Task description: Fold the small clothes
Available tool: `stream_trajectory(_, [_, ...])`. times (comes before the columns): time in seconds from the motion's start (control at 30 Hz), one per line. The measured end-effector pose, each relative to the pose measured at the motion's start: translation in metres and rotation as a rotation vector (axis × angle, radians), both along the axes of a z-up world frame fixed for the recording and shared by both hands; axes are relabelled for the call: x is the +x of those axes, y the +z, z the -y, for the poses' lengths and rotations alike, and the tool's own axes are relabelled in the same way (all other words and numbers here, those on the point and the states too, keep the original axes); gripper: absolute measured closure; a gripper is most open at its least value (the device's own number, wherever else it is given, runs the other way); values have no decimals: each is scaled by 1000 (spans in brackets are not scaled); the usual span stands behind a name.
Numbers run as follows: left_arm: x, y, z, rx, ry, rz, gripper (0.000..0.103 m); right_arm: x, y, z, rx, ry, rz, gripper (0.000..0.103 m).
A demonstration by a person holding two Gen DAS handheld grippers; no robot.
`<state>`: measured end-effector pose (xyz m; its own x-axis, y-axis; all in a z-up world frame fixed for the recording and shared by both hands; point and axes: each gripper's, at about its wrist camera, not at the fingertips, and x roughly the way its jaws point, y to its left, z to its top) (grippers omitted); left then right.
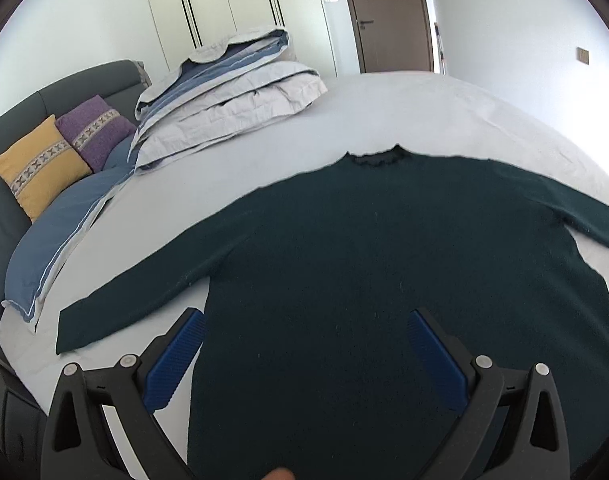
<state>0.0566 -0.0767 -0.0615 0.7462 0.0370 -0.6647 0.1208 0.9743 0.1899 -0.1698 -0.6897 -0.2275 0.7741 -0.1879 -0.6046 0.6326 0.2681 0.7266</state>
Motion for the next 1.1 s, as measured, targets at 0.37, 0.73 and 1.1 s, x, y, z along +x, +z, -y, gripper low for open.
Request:
stream_trajectory(0.37, [38, -11, -40, -354, -26, -159, 18, 83, 86, -50, -271, 140, -107, 96])
stream_trajectory(0.73, [83, -22, -81, -677, -37, -273, 22, 284, 152, -364, -580, 792, -69, 97])
stream_trajectory(1.1, [137, -57, -56, -838, -53, -409, 21, 281, 18, -465, -371, 1030, -76, 46])
